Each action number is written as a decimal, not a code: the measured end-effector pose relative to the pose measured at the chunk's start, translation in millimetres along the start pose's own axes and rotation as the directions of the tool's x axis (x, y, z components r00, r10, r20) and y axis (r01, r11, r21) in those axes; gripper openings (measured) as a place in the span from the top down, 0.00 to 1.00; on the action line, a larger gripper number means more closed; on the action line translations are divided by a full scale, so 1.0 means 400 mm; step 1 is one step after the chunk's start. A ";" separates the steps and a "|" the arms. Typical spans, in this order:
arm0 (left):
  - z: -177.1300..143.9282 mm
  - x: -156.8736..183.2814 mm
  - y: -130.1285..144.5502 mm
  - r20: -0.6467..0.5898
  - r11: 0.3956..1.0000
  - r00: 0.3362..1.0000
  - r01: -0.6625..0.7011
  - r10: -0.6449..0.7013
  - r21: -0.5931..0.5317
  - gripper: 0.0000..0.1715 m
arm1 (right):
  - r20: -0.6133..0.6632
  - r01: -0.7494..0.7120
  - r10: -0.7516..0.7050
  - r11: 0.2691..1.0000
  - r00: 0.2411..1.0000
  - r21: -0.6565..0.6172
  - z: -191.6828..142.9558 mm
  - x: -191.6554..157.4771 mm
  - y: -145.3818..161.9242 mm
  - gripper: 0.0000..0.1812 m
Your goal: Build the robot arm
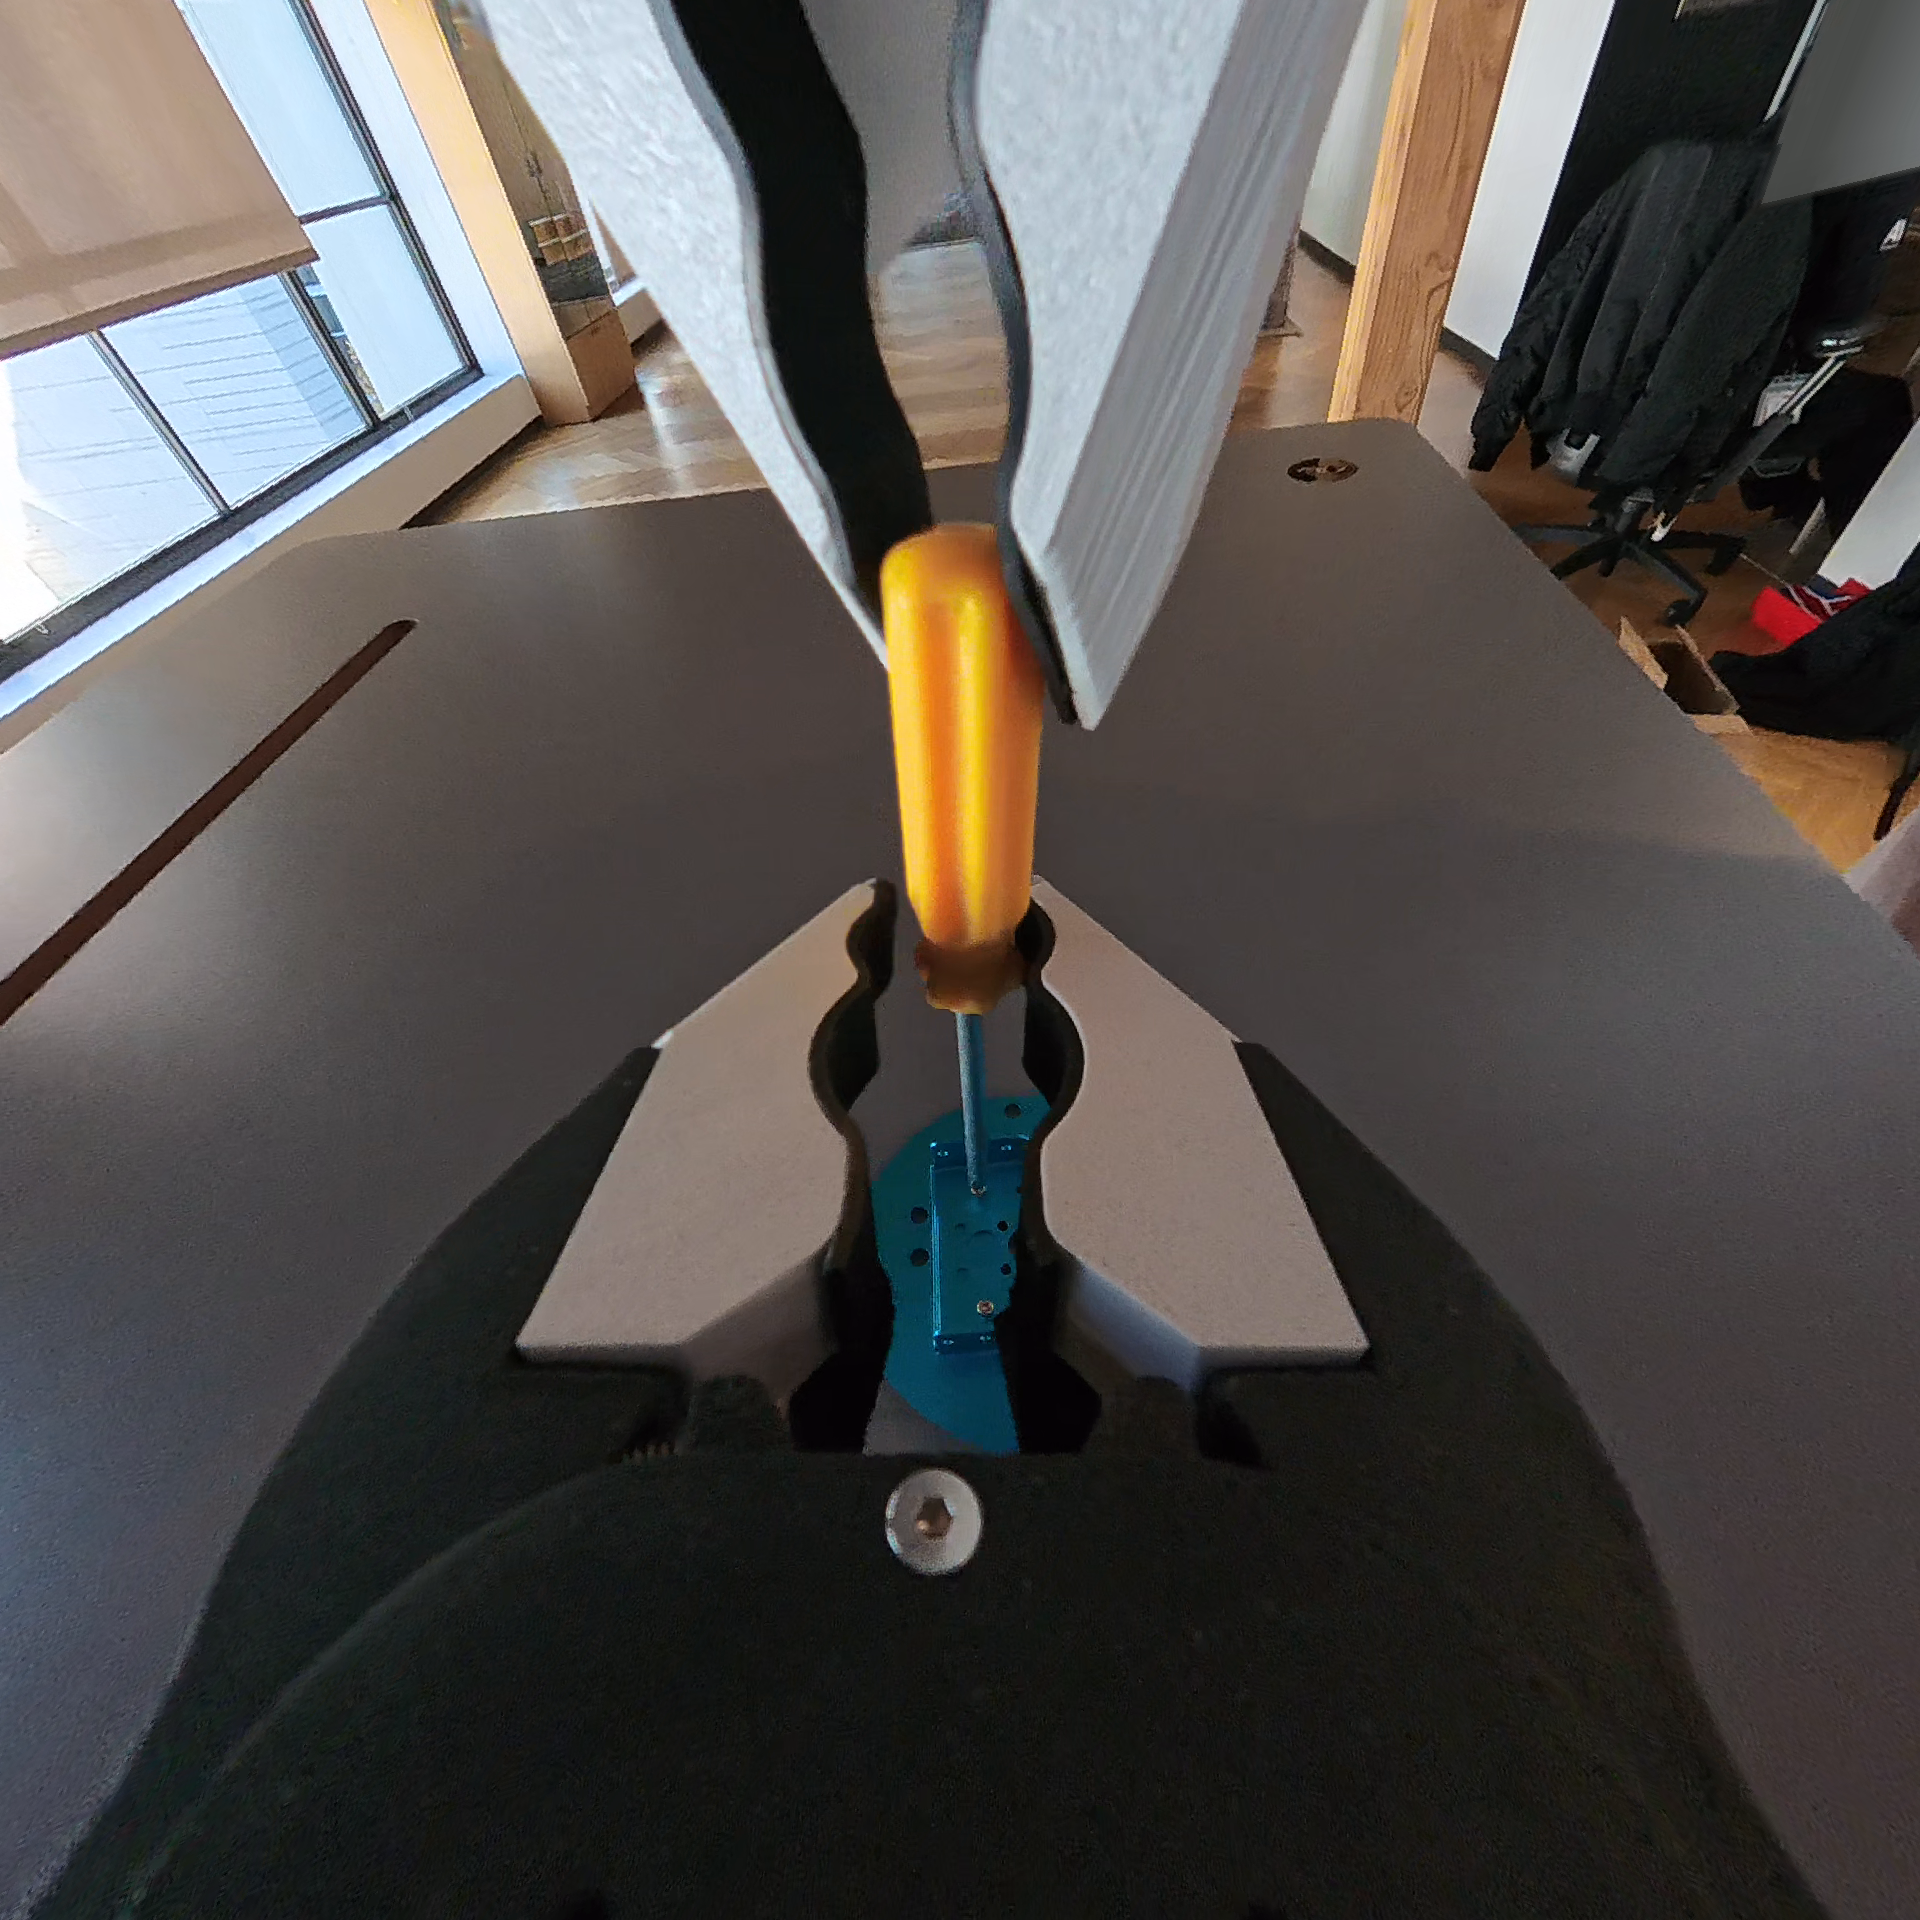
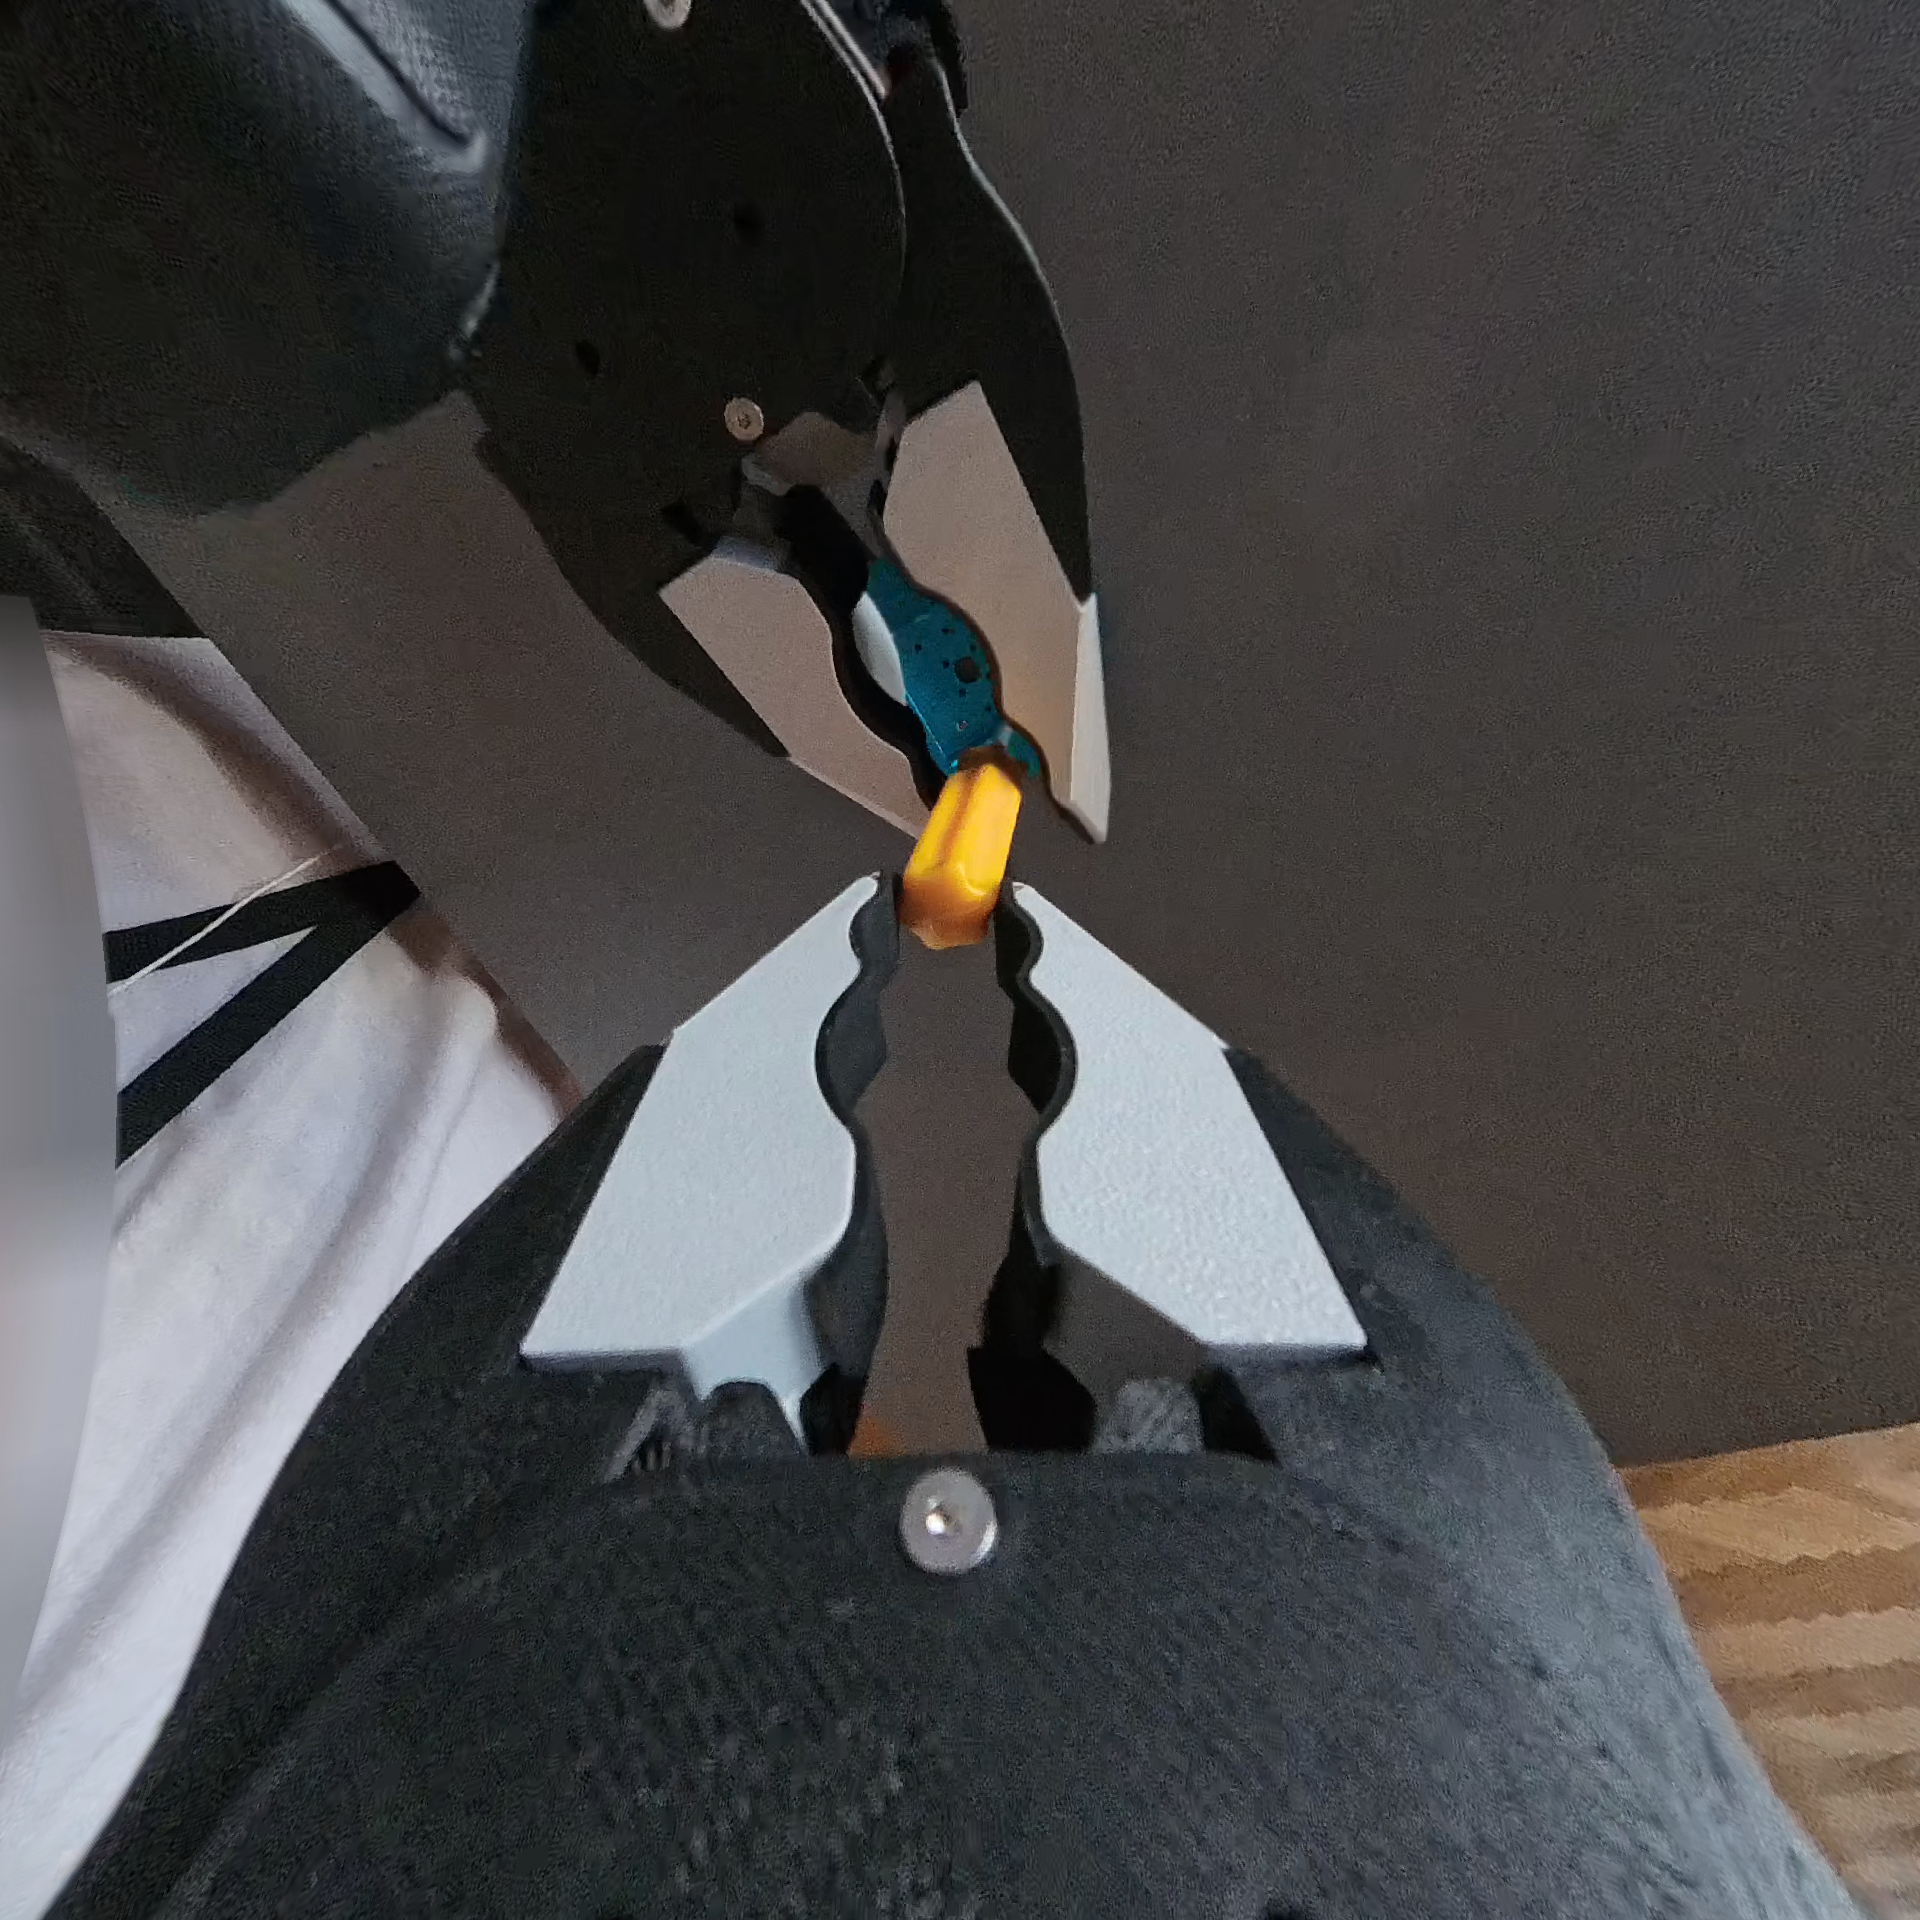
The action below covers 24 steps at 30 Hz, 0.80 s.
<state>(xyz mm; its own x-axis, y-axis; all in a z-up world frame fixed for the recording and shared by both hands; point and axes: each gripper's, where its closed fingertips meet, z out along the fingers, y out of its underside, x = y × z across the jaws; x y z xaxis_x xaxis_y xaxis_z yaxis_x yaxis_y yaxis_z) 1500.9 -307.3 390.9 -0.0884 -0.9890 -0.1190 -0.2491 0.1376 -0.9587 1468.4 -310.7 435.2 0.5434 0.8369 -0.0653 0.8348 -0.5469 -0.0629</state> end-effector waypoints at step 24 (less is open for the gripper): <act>-0.019 -0.010 -0.047 0.036 0.999 0.999 -0.015 0.013 0.048 0.90 | 0.047 0.030 -0.032 0.998 0.998 0.050 0.000 0.016 0.007 0.90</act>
<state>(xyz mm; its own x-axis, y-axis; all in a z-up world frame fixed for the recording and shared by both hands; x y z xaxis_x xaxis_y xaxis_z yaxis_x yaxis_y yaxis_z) 1498.5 -305.5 411.5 -0.0570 -0.9884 -0.1409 -0.2016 0.1496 -0.9680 1474.3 -306.7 434.8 0.5116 0.8522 -0.1097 0.8451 -0.5222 -0.1148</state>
